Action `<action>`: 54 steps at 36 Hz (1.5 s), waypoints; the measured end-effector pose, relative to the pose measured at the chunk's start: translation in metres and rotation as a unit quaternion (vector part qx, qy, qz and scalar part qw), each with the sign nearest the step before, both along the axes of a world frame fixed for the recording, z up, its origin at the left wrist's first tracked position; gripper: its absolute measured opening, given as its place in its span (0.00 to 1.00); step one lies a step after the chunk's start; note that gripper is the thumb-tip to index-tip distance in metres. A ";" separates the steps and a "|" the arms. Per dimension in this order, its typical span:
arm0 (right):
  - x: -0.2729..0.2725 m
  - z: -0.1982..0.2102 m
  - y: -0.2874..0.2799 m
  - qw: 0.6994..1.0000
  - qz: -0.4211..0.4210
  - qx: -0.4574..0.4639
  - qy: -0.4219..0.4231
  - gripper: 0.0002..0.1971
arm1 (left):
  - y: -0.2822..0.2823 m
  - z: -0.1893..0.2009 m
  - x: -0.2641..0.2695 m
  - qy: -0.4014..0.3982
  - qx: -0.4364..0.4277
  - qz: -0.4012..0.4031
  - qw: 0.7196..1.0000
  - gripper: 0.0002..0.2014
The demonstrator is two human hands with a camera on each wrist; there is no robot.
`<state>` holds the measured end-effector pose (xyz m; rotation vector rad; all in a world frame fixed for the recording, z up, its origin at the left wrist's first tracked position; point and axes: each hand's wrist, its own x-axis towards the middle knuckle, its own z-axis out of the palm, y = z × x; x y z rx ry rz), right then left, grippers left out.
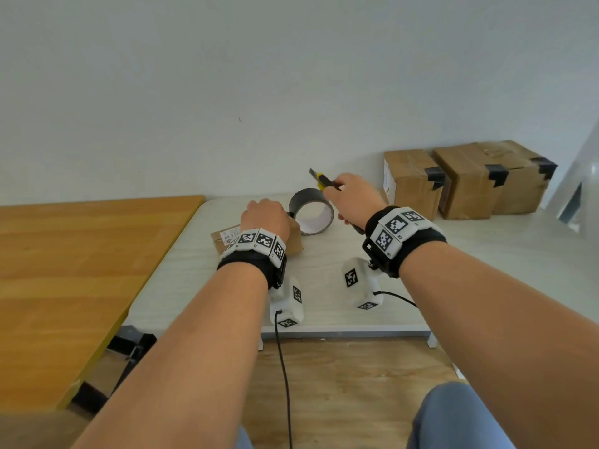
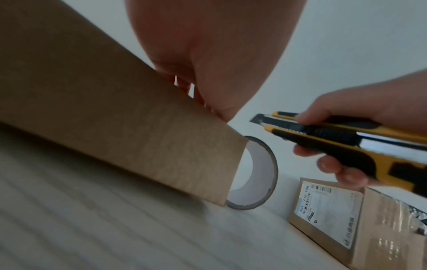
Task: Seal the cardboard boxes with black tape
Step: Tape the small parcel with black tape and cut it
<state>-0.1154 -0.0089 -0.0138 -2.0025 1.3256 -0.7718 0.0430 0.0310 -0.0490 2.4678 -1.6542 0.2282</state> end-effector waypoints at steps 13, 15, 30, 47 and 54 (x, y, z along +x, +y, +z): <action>0.018 -0.005 0.017 0.996 0.077 0.043 0.013 0.11 | 0.009 0.001 0.006 0.029 -0.013 -0.013 0.999 0.17; 0.021 -0.002 0.018 0.995 0.084 0.037 0.042 0.12 | 0.011 0.001 0.005 0.030 -0.017 -0.012 0.999 0.17; 0.030 0.004 0.030 0.982 0.072 -0.012 0.174 0.12 | 0.025 -0.002 0.004 0.040 -0.010 -0.011 0.999 0.20; 0.037 -0.001 0.038 0.974 0.076 0.017 0.212 0.10 | 0.029 -0.006 0.009 0.066 -0.035 -0.017 0.997 0.19; 0.041 -0.002 0.038 0.971 0.060 -0.003 0.230 0.19 | 0.031 -0.006 0.009 0.079 -0.036 -0.018 0.996 0.18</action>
